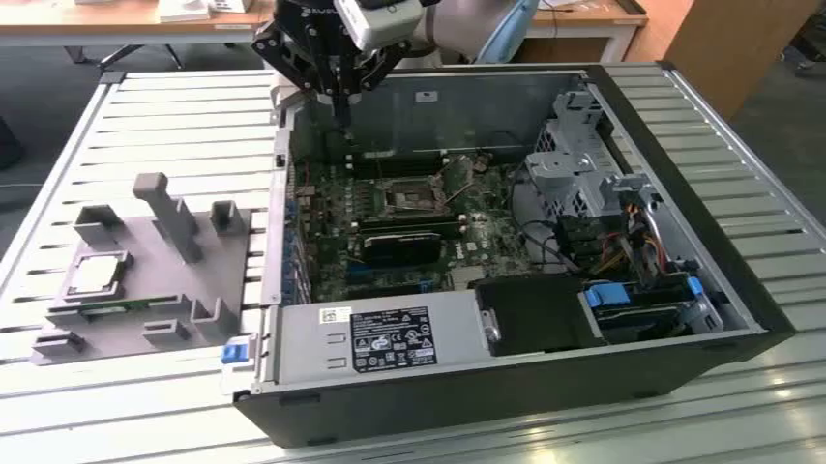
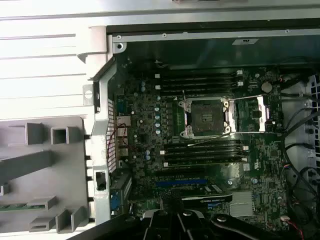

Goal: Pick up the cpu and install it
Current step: 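Reach for the cpu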

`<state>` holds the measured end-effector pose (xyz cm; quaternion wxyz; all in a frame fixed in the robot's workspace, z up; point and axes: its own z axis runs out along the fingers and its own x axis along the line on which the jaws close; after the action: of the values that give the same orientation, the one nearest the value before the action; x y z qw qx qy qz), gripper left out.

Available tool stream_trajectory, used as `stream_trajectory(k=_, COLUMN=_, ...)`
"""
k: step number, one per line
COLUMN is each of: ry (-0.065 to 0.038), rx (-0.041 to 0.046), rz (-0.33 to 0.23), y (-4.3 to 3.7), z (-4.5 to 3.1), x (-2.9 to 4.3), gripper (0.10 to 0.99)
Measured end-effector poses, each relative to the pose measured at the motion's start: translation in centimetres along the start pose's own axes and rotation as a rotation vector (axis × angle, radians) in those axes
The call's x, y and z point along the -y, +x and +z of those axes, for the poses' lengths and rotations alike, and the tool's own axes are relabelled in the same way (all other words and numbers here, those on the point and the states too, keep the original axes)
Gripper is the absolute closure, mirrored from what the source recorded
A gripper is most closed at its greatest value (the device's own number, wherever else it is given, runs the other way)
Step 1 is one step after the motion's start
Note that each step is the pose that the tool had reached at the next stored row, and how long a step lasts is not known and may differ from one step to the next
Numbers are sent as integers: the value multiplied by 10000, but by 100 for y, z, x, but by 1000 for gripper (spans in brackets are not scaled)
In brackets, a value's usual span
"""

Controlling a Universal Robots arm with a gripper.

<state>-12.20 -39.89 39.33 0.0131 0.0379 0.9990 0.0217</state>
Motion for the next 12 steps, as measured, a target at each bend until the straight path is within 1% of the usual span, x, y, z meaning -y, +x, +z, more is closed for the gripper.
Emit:
stream_trajectory(k=7, ry=0, rx=0, rz=0, y=1, z=0, x=0, gripper=980)
stream_trajectory(k=12, ry=0, rx=0, rz=0, y=18, z=-1, x=1, gripper=980)
